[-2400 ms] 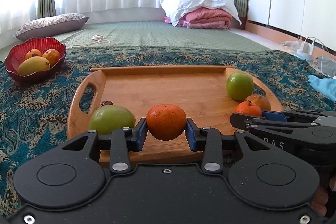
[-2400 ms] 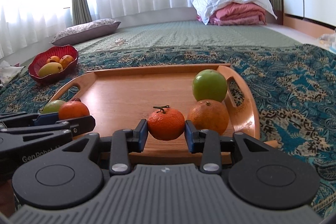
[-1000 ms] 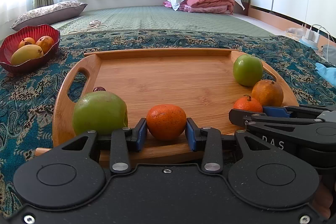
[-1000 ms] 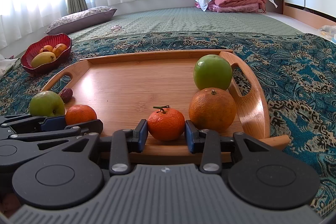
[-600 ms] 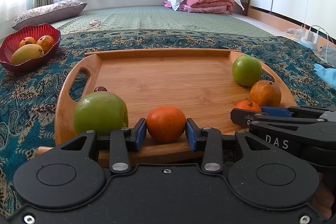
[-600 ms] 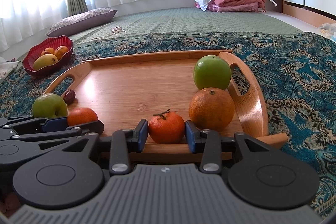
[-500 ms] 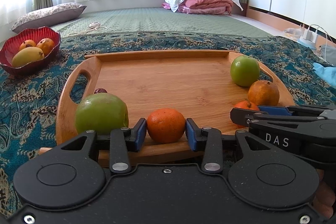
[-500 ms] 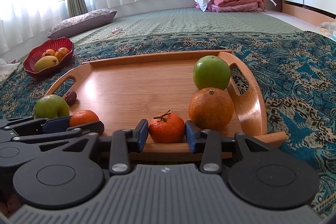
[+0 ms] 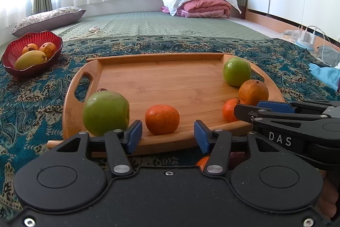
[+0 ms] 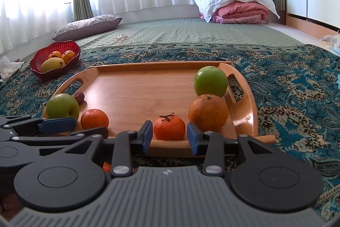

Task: Organize fruits
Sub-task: 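Lower the orange onto the tray and open the left tool while the right tool lowers the tangerine, then open the right tool to release the tangerine while the left tool withdraws toward the loose fruit, then grasp another small orange with the left tool while the right tool grasps a dried red date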

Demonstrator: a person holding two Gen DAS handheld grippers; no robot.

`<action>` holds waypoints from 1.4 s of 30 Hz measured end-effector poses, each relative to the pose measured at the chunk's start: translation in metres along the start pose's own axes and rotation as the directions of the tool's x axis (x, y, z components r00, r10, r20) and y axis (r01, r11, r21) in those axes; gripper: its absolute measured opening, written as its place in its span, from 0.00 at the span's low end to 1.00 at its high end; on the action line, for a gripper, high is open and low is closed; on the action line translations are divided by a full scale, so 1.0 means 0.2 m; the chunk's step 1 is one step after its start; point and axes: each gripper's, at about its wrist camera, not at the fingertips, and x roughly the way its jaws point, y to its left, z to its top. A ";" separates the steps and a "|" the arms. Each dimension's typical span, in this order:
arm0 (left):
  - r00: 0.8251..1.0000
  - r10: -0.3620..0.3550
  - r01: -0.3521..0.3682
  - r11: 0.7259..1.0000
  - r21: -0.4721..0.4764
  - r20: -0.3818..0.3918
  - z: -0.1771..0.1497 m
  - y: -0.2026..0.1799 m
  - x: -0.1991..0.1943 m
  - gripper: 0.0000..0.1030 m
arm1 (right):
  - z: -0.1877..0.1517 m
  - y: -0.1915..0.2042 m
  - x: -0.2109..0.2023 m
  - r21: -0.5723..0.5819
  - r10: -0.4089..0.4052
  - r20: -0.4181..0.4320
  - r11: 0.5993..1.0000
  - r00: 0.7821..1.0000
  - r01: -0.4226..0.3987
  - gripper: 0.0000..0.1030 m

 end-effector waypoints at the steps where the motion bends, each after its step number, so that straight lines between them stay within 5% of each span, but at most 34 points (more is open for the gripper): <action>1: 1.000 0.001 -0.001 1.000 0.004 0.003 0.00 0.00 -0.01 0.55 | 0.00 0.00 -0.01 -0.005 0.000 0.003 1.000 1.000 0.000 0.45; 18: 0.999 -0.047 0.047 0.999 0.024 -0.005 -0.13 -0.01 -0.16 0.63 | -0.13 0.03 -0.15 -0.103 0.016 0.024 0.995 1.000 -0.013 0.45; 26: 0.995 -0.098 0.099 0.995 0.029 -0.020 -0.19 -0.01 -0.19 0.68 | -0.19 -0.01 -0.17 -0.083 0.050 0.003 0.995 0.999 -0.050 0.57; 36: 0.990 -0.138 0.139 0.990 0.035 -0.028 -0.19 -0.03 -0.16 0.68 | -0.21 -0.09 -0.19 -0.054 0.050 -0.006 0.997 0.999 -0.051 0.69; 42: 0.986 -0.163 0.164 0.986 0.019 -0.031 -0.18 -0.05 -0.14 0.56 | -0.20 -0.12 -0.18 -0.045 0.041 0.001 0.998 0.999 -0.041 0.72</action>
